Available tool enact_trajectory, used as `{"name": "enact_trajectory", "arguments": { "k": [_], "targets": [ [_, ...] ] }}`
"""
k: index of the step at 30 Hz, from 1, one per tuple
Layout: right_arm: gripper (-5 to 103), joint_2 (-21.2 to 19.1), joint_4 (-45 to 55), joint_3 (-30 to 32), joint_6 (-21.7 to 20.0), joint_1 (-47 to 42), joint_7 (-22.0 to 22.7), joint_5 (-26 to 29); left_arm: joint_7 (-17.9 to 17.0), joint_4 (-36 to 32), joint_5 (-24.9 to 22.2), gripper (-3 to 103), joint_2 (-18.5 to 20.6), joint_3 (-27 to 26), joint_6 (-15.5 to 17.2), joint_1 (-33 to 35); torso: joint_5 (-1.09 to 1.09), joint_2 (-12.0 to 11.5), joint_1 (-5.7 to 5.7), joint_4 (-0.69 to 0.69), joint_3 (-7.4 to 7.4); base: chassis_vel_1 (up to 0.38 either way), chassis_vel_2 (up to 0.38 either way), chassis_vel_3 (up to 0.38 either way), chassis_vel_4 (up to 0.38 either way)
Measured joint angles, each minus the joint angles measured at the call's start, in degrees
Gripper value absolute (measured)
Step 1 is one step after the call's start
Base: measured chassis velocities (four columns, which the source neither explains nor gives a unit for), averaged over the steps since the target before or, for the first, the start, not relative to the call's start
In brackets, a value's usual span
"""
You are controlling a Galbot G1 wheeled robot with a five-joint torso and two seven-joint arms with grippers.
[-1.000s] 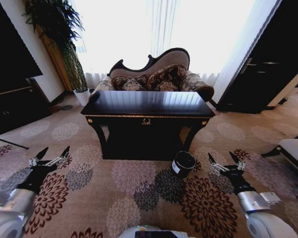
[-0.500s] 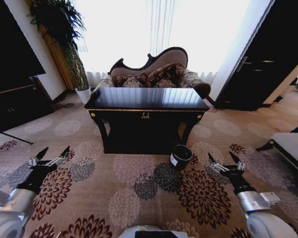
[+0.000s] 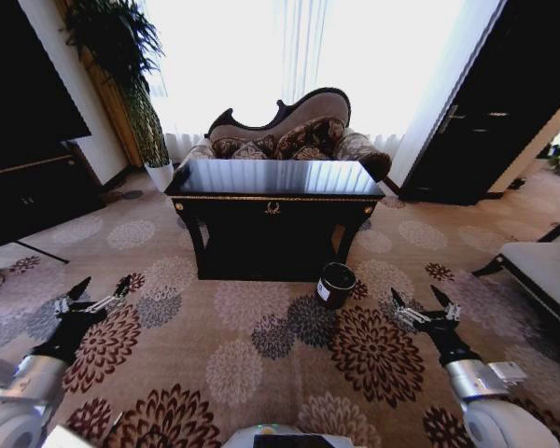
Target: Move to the front of the table and place the trash on the table into the trash bin.
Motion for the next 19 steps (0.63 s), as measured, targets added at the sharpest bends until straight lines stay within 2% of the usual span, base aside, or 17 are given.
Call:
{"name": "enact_trajectory", "arguments": {
  "k": [9, 19],
  "targets": [
    [100, 0.0, 0.0, 0.0, 0.0, 0.0, 0.0, 0.0, 0.0, 0.0, 0.0, 100, 0.0, 0.0, 0.0, 0.0, 0.0, 0.01, -0.02, 0.0, -0.01, 0.144, -0.132, -0.148, 0.121],
    [100, 0.0, 0.0, 0.0, 0.0, 0.0, 0.0, 0.0, 0.0, 0.0, 0.0, 100, 0.0, 0.0, 0.0, 0.0, 0.0, -0.02, 0.02, 0.0, 0.01, 0.012, -0.016, -0.012, 0.018]
  ]
}}
